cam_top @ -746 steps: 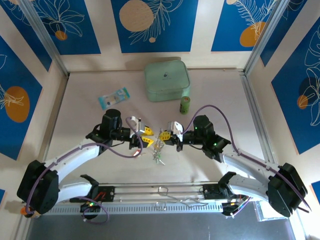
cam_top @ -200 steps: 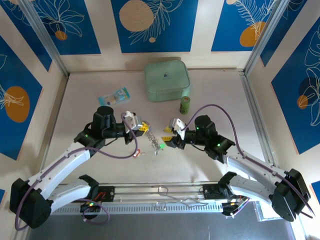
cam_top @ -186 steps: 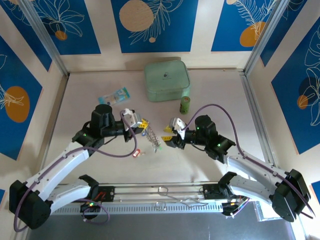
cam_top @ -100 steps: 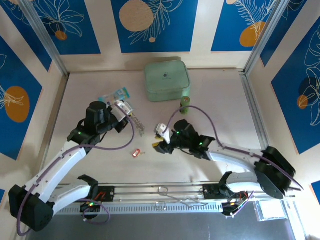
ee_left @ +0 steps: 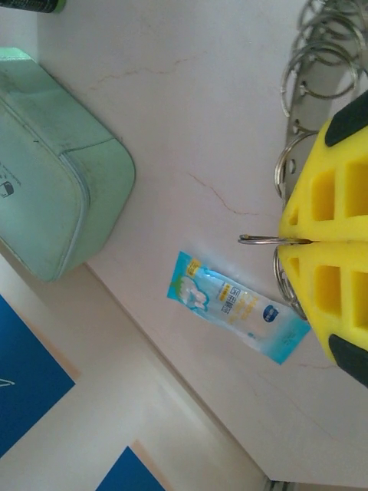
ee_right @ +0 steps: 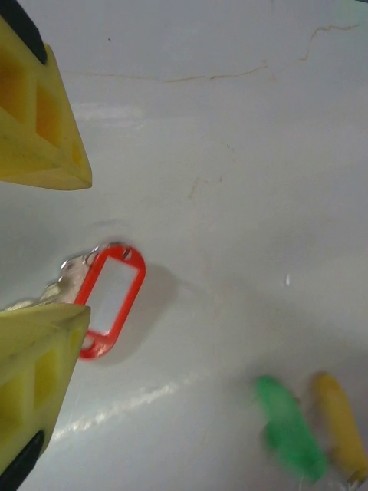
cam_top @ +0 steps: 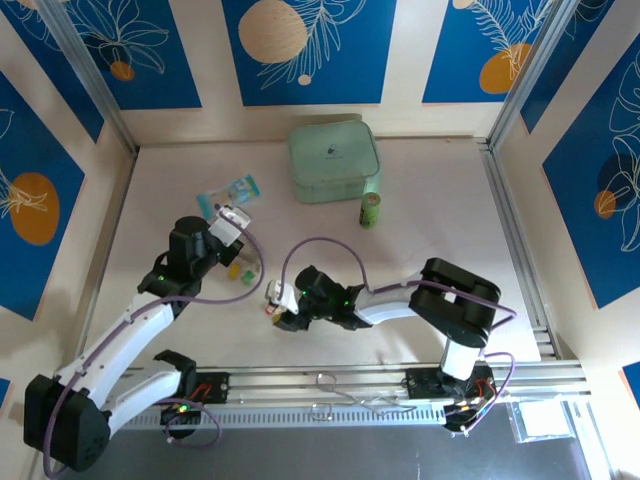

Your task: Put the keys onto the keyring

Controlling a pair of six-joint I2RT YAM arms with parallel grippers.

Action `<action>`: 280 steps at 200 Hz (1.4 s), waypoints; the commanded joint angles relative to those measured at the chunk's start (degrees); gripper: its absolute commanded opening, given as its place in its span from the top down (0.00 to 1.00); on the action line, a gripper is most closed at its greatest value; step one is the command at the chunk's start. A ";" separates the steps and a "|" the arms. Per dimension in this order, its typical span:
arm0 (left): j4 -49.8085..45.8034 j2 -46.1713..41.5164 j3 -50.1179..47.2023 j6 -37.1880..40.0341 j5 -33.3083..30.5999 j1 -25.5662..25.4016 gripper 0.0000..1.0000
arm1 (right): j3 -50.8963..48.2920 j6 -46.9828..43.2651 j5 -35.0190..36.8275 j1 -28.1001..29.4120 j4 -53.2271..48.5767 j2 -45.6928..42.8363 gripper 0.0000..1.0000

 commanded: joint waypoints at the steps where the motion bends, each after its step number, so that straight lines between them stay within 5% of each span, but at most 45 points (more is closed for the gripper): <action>1: 5.75 -1.27 -1.40 0.35 0.01 1.03 1.00 | 0.73 -4.77 -0.80 0.29 5.86 1.72 0.58; 231: 7.78 -1.26 -3.00 -0.34 3.30 1.70 1.00 | 4.65 -10.57 -2.76 -0.93 0.10 6.15 0.84; 280: 7.28 -1.27 -2.90 0.05 3.96 1.70 1.00 | 4.23 -10.48 -3.89 -1.66 -1.20 4.93 0.99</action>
